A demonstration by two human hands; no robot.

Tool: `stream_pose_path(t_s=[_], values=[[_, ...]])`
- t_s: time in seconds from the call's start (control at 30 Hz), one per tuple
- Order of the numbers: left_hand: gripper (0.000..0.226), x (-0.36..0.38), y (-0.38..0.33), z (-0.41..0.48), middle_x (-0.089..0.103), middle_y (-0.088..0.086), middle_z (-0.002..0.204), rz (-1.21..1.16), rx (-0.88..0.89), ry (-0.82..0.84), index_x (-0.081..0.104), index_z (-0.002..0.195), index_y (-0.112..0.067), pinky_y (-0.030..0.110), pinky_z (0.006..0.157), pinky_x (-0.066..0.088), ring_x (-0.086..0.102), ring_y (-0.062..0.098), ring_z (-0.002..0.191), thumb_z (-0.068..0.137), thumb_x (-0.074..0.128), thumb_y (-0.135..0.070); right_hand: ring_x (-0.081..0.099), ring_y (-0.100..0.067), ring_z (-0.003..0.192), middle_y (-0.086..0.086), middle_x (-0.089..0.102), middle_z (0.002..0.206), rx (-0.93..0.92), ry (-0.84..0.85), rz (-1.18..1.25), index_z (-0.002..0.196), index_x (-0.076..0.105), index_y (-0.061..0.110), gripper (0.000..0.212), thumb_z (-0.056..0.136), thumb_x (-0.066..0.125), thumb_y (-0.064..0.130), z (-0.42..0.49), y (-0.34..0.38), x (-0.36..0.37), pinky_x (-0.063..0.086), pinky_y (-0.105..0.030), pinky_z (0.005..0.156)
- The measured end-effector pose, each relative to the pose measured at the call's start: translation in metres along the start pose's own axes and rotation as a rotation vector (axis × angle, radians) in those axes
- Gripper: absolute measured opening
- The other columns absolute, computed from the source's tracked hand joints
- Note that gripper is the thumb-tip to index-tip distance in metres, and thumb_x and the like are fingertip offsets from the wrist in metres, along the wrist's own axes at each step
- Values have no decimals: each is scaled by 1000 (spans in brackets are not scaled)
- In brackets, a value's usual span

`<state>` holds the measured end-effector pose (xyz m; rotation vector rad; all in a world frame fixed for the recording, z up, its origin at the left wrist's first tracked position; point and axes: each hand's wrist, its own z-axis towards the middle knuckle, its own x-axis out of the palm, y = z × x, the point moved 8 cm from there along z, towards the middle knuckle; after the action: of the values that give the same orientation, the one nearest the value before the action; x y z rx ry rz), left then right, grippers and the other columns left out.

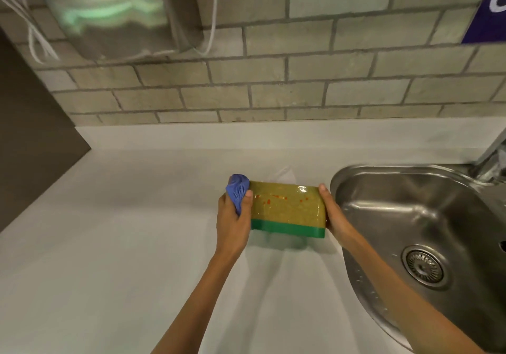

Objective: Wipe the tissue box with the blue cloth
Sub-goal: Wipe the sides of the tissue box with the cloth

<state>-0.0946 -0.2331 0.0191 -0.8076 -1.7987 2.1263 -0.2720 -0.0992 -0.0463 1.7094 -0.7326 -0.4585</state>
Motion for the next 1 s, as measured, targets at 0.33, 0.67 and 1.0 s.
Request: stream_pose_path(t_s=[0.33, 0.67, 1.0], values=[[46, 2, -4, -7, 64, -13, 107, 16, 194, -91, 50, 118, -35, 5, 77, 47, 61, -3, 94, 76, 69, -43, 63, -11, 105, 4, 67, 109, 83, 128, 81, 107, 57, 34, 77, 47, 57, 84, 7, -4, 5, 50, -25, 82], [47, 1, 1, 2, 54, -22, 115, -81, 112, -127, 43, 130, -29, -3, 79, 41, 54, -7, 106, 88, 47, -49, 64, -12, 98, 4, 68, 102, 91, 91, 71, 100, 58, 33, 54, 62, 51, 71, 9, -3, -1, 50, -27, 80], [63, 14, -12, 4, 23, 1, 154, 199, 222, 18, 27, 132, -54, 23, 104, 33, 31, 14, 138, 74, 27, -80, 61, -18, 103, -3, 64, 109, 87, 85, 64, 103, 56, 29, 53, 66, 47, 66, 9, 0, 0, 49, -32, 85]])
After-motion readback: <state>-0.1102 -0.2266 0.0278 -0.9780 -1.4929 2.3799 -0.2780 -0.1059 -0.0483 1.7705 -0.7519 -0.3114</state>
